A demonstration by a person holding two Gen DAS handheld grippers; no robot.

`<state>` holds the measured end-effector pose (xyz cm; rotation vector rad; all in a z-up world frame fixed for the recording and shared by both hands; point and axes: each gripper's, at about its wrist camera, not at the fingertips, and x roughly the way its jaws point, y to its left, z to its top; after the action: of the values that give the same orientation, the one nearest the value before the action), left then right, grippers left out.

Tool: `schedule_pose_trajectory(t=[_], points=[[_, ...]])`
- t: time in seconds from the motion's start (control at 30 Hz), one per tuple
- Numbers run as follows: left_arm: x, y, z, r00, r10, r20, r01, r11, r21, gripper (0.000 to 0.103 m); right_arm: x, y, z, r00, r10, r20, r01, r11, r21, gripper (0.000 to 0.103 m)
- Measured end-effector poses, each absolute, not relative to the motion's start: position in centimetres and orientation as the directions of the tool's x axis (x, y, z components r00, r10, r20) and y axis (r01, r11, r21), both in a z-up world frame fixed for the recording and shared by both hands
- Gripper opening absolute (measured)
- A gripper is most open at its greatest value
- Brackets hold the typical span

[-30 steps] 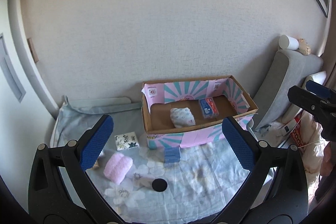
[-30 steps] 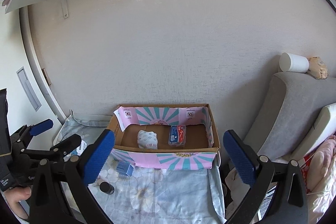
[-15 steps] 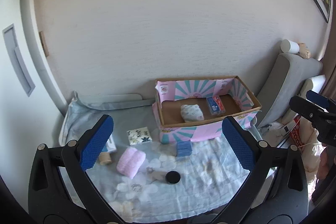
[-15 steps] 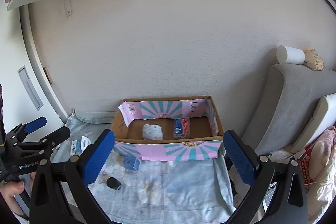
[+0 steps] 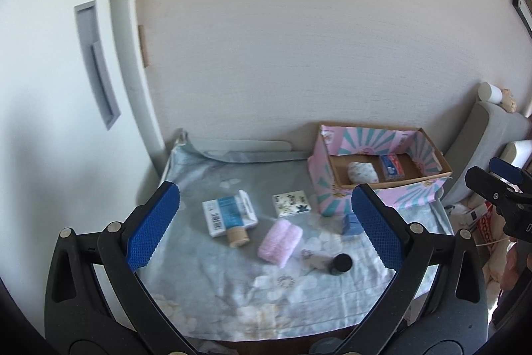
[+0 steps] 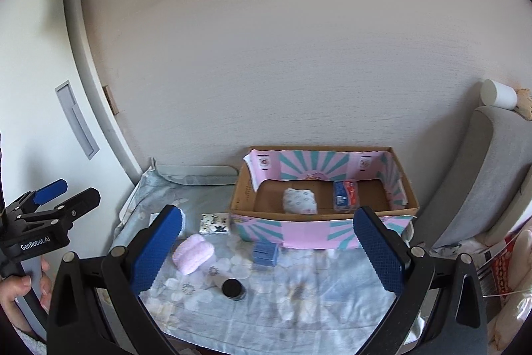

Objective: Organize objects
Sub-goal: 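Withdraw both tools from the cardboard box back over the bed, then grasp the white-and-blue carton with the left tool while the right tool grasps the blue box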

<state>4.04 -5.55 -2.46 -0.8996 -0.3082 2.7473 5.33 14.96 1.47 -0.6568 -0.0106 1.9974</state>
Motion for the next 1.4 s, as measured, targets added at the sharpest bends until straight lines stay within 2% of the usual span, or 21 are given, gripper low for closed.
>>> schedule_pose_trajectory(t=[0.4, 0.83, 1.1, 1.4], points=[[0.5, -9.4, -6.4, -0.735, 0.289, -0.613, -0.123, -0.947, -0.298, 0.103, 1.4, 15.9, -1.6, -0.331, 0.814, -0.478, -0.824, -0.496, -0.275, 0.103], [-7.1, -6.8, -16.2, -0.598, 0.349, -0.722, -0.129, -0.930, -0.344, 0.103, 2.0, 22.0, -9.4, -0.179, 0.809, -0.559, -0.866, -0.399, -0.300, 0.103], [-10.9, -4.7, -21.8, -0.540, 0.295, -0.788, -0.049, -0.946, -0.320, 0.103, 2.9, 25.5, -14.0, -0.109, 0.799, -0.591, -0.869, -0.365, -0.333, 0.101], [-13.5, -4.0, -24.3, -0.512, 0.259, -0.819, -0.006, -0.954, -0.298, 0.103, 2.6, 27.9, -16.5, -0.095, 0.791, -0.604, -0.866, -0.365, -0.342, 0.098]])
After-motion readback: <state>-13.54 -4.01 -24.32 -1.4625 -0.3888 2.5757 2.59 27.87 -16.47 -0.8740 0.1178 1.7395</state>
